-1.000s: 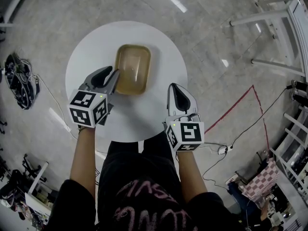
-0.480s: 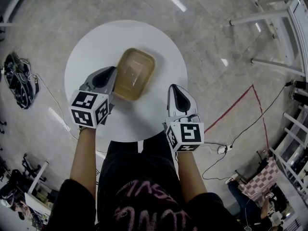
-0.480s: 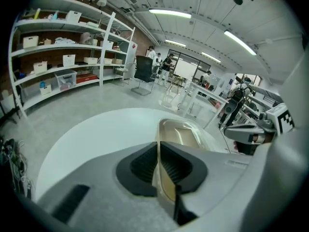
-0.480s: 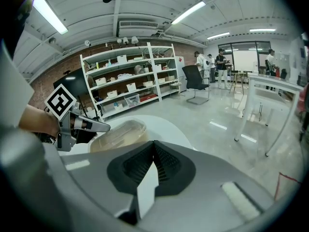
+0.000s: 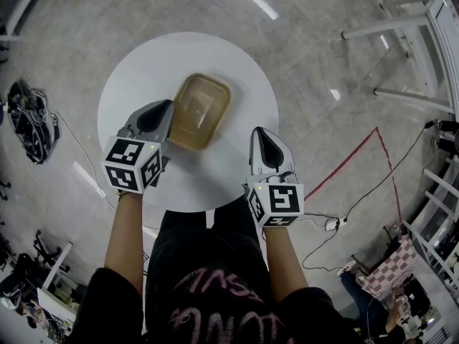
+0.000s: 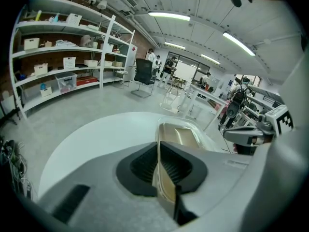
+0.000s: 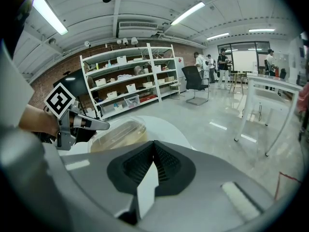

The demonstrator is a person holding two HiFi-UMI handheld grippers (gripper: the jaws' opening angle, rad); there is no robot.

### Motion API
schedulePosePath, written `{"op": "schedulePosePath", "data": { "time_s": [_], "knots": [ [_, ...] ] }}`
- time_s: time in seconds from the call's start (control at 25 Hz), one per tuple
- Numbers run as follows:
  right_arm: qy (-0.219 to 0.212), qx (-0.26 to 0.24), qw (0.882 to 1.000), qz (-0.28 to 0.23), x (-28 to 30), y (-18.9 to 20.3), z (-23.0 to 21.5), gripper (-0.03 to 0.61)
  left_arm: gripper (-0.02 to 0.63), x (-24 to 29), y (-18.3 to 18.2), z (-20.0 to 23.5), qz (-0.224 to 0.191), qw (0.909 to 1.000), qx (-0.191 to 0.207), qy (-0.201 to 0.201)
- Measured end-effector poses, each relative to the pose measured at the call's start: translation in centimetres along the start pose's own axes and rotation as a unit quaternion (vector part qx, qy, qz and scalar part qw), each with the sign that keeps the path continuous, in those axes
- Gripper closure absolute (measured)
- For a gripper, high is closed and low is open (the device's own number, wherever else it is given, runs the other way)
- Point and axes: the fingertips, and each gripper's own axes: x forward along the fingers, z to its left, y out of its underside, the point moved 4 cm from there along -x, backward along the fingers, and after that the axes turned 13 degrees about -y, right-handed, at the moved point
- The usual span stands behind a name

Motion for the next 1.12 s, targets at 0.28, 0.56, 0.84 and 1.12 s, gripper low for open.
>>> {"op": "schedulePosePath", "data": {
  "time_s": [0.28, 0.56, 0.84, 1.12],
  "knots": [
    [-0.003, -0.003, 1.000, -0.008, -0.3, -0.6, 0.1, 0.569, 0.598, -0.7, -0.6, -0.3, -0.010, 0.9999, 0.000, -0.002],
    [-0.006, -0.006, 1.000, -0.015, -0.6, -1.1, 0.3, 0.569, 0.600, -1.7, -1.1, -0.5, -0.020, 0.9998, 0.002, -0.008],
    [-0.011, -0.014, 0.999, -0.027, -1.2, -2.1, 0.8, 0.569, 0.598, -3.0, -1.7, -0.9, -0.032, 0.9994, 0.001, -0.013],
    [-0.014, -0.017, 0.999, -0.039, -2.3, -2.9, 0.9, 0.569, 0.598, -4.3, -2.3, -1.6, -0.045, 0.9987, 0.003, -0.022]
  ]
}}
